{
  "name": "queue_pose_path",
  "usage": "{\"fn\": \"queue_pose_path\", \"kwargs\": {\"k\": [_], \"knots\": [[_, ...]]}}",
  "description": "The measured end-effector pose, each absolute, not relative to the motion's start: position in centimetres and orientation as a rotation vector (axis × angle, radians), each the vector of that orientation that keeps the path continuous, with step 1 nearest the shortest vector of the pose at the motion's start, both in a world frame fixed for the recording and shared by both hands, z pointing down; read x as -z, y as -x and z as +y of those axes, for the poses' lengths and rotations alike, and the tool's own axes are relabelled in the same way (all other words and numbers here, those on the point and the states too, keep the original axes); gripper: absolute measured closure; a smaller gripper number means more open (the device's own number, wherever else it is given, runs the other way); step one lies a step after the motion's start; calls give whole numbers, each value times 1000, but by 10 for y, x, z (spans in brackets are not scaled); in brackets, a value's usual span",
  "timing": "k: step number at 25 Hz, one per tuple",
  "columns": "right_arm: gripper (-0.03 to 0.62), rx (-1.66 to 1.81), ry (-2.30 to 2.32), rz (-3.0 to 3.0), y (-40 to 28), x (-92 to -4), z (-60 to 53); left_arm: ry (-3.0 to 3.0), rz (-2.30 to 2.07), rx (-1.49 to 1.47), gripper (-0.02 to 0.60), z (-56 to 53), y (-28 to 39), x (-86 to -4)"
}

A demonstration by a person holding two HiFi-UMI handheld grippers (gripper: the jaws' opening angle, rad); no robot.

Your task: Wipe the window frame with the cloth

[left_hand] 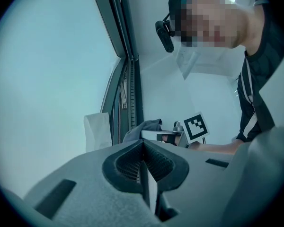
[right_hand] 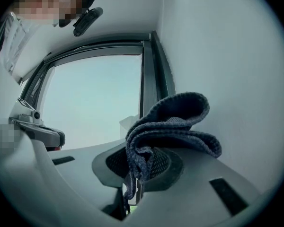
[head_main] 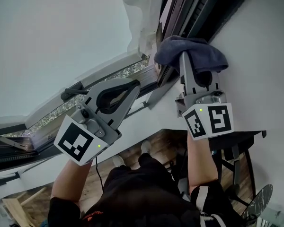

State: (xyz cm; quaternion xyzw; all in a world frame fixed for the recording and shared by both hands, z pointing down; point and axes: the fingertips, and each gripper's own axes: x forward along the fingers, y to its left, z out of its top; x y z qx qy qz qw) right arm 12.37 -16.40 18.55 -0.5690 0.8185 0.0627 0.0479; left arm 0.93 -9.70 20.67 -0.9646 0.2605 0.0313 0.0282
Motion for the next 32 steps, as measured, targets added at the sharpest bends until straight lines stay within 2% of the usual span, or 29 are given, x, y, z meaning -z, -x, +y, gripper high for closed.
{"fn": "queue_pose_path", "kwargs": {"k": [32], "knots": [[557, 240, 1849, 2582, -132, -374, -172, 3141, 864, 36, 563, -109, -28, -303]]}}
